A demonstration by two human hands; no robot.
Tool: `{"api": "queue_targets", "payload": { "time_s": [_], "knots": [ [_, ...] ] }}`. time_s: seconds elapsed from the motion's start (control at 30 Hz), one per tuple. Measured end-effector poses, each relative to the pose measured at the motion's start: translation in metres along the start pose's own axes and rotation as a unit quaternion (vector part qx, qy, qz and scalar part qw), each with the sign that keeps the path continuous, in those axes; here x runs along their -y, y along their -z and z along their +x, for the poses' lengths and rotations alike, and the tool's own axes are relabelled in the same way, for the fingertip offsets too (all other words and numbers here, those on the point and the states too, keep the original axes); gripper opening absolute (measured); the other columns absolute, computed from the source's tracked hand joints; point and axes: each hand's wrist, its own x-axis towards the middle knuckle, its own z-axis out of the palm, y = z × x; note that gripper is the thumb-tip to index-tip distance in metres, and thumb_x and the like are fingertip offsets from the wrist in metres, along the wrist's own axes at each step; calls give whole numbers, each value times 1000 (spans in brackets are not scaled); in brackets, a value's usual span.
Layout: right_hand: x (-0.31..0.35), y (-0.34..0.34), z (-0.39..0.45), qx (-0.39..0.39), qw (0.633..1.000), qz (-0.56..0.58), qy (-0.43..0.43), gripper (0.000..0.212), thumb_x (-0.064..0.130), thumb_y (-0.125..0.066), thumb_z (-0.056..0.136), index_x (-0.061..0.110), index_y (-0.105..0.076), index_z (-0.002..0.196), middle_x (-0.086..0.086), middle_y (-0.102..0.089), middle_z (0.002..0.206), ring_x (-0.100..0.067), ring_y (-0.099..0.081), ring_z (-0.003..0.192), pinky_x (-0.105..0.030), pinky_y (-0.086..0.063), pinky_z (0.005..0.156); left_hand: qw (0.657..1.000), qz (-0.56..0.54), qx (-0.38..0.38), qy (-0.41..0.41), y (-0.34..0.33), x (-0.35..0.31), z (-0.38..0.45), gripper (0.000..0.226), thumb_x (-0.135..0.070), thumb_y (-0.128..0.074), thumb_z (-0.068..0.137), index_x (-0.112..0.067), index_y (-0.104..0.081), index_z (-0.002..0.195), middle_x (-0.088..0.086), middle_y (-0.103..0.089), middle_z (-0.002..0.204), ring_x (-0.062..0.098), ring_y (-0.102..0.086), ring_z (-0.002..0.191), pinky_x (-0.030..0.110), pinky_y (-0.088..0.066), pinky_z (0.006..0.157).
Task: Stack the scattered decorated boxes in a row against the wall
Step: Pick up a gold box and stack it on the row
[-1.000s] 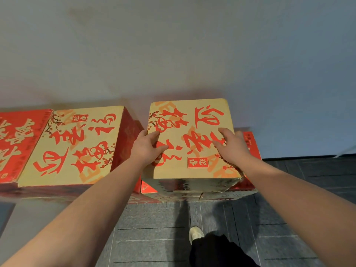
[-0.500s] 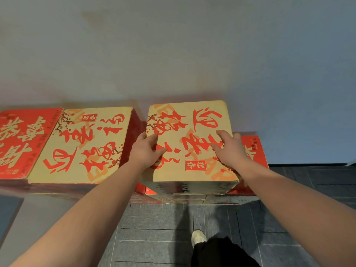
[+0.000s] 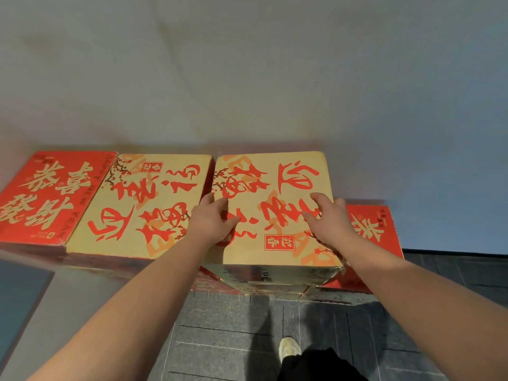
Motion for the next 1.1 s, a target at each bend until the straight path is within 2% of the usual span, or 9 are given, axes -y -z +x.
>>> {"api": "queue_targets", "payload": {
  "time_s": [0.27, 0.47, 0.8, 0.97, 1.1],
  "knots": [
    [11, -15, 0, -8, 1000, 3, -3, 52, 35, -56, 95, 30, -37, 143, -12, -32, 136, -30, -48, 122, -34, -50, 91, 999, 21, -30, 1, 0, 11, 0, 55, -53, -54, 89, -23, -47, 135, 6, -39, 146, 32, -40, 129, 44, -41, 102],
    [14, -19, 3, -9, 1000, -7, -3, 51, 34, -55, 95, 29, -37, 143, -13, -32, 136, -31, -48, 121, -36, -47, 96, 997, 60, -50, -28, -1, 8, 1, 49, -54, -54, 88, -21, -54, 123, 2, -52, 129, 24, -42, 120, 38, -42, 97],
    [25, -25, 2, 17, 998, -67, -8, 57, 37, -55, 95, 26, -32, 145, -14, -31, 137, -34, -45, 123, -40, -45, 98, 997, 66, -24, 13, 9, 34, -1, 54, -59, -48, 89, -24, -50, 130, 7, -38, 147, 33, -35, 131, 45, -39, 103],
    [30, -17, -4, 43, 993, -109, -15, 63, 48, -49, 95, 27, -24, 149, -16, -31, 140, -37, -42, 127, -45, -44, 101, 997, 68, -19, 11, 18, 42, -13, 57, -57, -45, 91, -21, -47, 135, 9, -32, 151, 35, -32, 135, 45, -34, 107],
    [48, -10, -31, 17, 987, -158, 7, 61, 48, -47, 95, 26, -27, 148, -14, -27, 150, -35, -35, 136, -49, -44, 103, 999, 49, -21, 8, 25, 59, -38, 66, -59, -44, 91, -19, -39, 143, 9, -26, 154, 33, -27, 140, 47, -31, 110]
  ]
}}
